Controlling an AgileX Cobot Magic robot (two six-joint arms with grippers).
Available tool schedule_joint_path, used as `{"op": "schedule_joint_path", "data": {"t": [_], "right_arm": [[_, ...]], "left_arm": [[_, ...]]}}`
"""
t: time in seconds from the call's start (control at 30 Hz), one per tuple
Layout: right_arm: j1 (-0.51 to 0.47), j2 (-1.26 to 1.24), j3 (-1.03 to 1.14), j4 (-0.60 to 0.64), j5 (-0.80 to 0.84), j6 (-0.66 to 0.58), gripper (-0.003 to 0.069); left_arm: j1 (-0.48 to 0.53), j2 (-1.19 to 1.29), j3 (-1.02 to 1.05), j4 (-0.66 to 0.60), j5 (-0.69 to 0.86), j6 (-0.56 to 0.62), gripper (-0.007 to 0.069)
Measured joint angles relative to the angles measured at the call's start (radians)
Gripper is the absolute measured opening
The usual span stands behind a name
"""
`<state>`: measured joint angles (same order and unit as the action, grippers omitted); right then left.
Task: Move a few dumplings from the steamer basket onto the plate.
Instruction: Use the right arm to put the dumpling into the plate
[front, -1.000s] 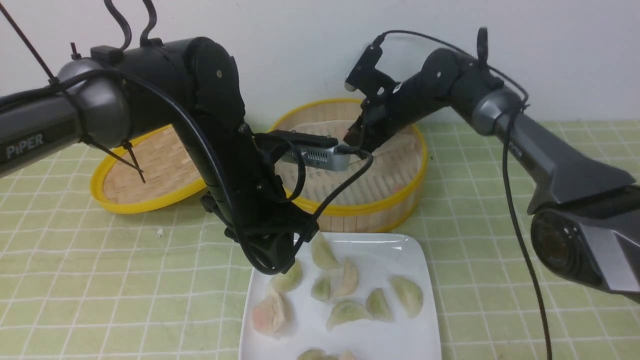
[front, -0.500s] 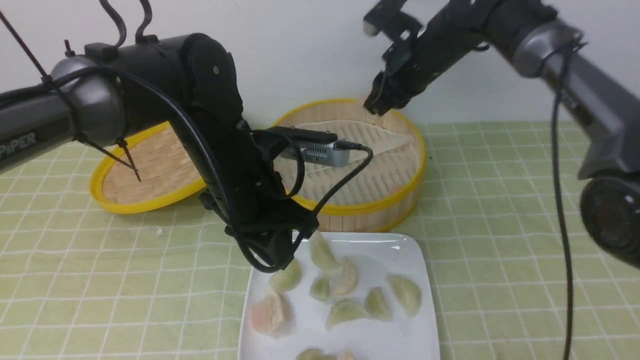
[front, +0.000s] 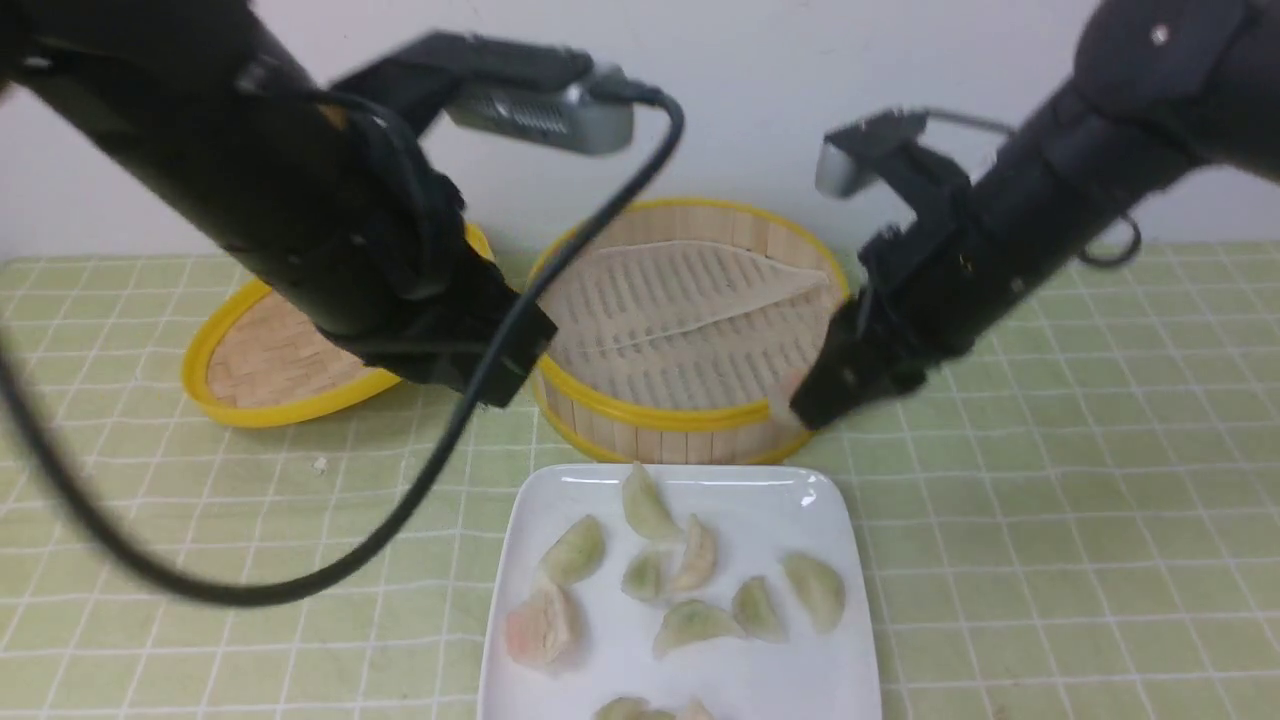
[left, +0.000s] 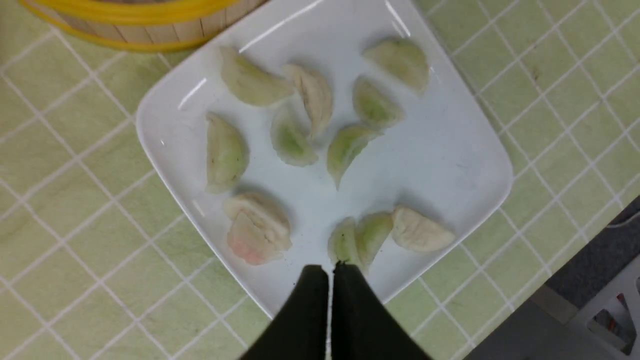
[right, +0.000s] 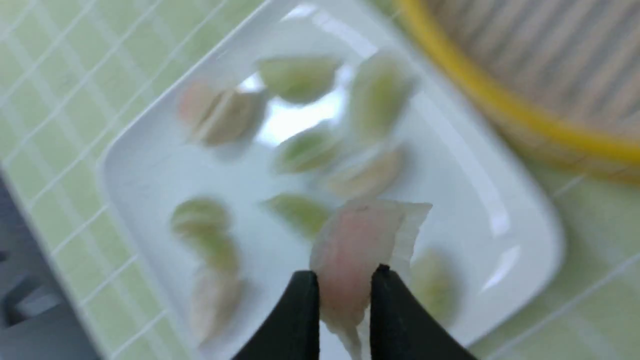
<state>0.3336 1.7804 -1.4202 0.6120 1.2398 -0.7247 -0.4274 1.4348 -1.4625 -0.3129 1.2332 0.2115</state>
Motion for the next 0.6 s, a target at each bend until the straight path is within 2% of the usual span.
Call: {"op": "schedule_joint_path", "data": {"t": [0.17,0.33,0.43,0.57,0.6], "right_arm": [[0.088,-0.022,0.187,0.001,-0.023,0.010,0.0109],[0.175,-0.016,0.300,-0.023,-0.160,0.042,0.0132],[0.194,-0.010,0.306,-0.029,-0.204,0.090,0.0209],[0.197,-0.010,0.306,-0.047,-0.224,0.157,0.0384],[0.197,-0.012,0.306,-0.048,-0.224,0.160,0.0401]], "left_arm": [[0.000,-0.103,0.000,0.001,0.011,0.001,-0.0006],[0.000,-0.170,0.000,0.002,0.019,0.001,-0.0006],[0.000,-0.193,0.000,0.002,0.019,0.001,-0.0006],[0.000,-0.203,0.000,0.002,0.020,0.001,-0.0006],[0.000,-0.203,0.000,0.002,0.020,0.001,-0.0006]]}}
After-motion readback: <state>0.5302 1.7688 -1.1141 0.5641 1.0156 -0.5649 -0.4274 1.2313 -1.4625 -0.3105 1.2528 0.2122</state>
